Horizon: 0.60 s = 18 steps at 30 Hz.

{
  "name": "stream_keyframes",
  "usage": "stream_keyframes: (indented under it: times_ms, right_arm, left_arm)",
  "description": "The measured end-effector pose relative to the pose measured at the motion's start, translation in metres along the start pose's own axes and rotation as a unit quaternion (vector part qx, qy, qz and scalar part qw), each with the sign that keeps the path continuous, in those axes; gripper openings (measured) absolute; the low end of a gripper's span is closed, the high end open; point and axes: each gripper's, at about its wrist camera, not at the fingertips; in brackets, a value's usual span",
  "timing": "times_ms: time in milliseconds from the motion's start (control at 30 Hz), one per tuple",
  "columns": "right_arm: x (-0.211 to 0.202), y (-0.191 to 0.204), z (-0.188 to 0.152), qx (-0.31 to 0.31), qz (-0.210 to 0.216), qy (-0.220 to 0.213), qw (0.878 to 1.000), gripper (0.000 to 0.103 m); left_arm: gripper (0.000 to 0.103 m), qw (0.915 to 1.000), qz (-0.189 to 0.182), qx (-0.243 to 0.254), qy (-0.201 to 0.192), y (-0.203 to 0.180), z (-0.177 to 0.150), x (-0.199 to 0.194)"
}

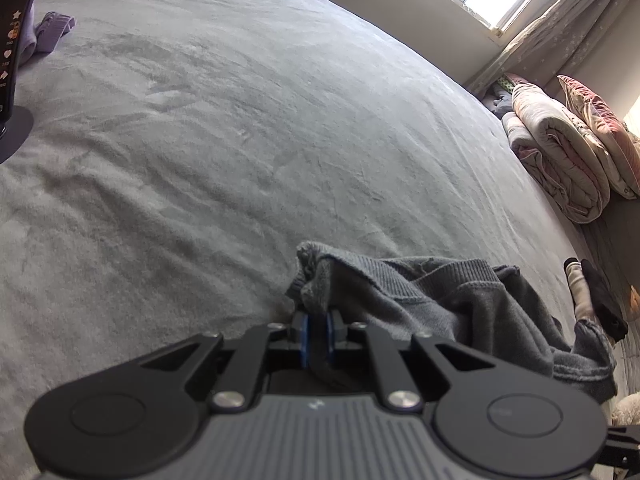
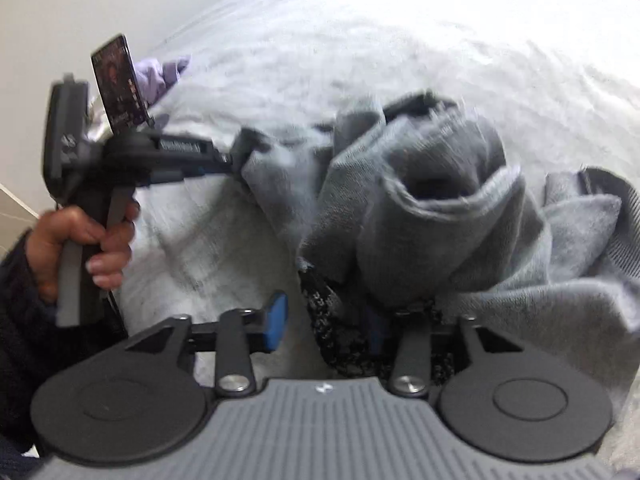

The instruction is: Fold clothes

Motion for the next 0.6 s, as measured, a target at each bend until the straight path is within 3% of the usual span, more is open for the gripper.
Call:
stream_keyframes:
  times_ms: [233, 367, 600]
  right_arm:
    - [-0.034, -0.005, 0.029, 0.015, -0.001, -0.064, 0.998, 0.049]
    - [-0.037, -0.011, 0.05, 0.01, -0.023, -0.089, 0.996, 0.049]
    - [-0.012, -0.033, 0.065, 0.009, -0.063, -0.077, 0.995, 0.049]
  left_arm:
    - [0.008, 1.0, 0.008, 0.004, 0.0, -0.004, -0.001, 0.0]
    - [0.008, 1.0, 0.009, 0.003, 0.002, -0.004, 0.0, 0.003]
    - [0.009, 1.0, -0.001, -0.005, 0.007, 0.0, 0.006, 0.014]
Point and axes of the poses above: each gripper's, at about its wrist camera, not at the fingertips, and x roughly the way its jaws point, y to its left, z to its top
